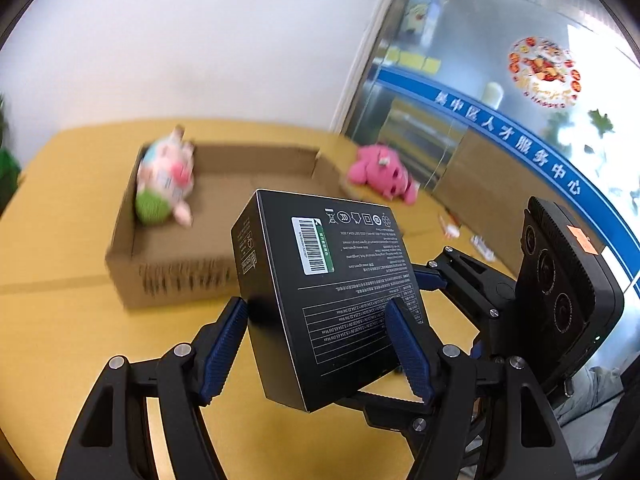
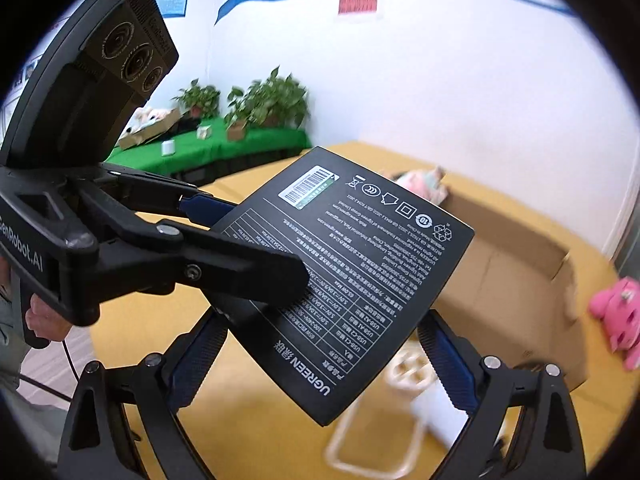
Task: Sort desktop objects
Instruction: 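Lift the black box with the right gripper and carry it over the cardboard box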
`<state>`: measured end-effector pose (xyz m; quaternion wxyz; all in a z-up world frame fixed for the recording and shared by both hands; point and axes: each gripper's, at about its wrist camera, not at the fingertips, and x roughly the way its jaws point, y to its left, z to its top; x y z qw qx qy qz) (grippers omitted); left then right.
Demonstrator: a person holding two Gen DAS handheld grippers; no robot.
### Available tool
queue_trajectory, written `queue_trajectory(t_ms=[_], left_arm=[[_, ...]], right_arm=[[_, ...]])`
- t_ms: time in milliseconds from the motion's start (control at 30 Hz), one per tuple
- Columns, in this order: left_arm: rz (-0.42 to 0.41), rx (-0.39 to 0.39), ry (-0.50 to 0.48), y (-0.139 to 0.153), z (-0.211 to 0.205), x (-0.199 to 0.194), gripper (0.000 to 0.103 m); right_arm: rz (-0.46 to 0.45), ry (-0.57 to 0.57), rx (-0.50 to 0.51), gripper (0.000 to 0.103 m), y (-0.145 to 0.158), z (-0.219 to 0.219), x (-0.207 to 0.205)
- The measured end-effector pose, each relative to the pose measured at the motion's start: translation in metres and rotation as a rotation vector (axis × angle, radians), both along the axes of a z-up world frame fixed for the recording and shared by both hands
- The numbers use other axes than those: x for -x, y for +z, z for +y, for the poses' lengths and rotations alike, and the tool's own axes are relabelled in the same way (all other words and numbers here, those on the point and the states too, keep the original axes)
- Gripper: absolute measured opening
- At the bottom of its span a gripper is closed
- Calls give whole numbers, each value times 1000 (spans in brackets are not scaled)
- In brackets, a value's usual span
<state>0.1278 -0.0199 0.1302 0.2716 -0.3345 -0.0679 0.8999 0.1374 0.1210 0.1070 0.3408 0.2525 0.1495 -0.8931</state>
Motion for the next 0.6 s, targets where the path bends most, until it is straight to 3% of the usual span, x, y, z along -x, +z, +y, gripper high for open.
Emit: queue_trajectory(t_ms=[300, 600], left_arm=[[157, -23, -69, 69, 26, 47, 75], [264, -59, -83, 132, 34, 114, 75]], right_arm=[[152, -88, 11, 96, 70, 28, 29], [235, -103, -17, 96, 136, 39, 96]])
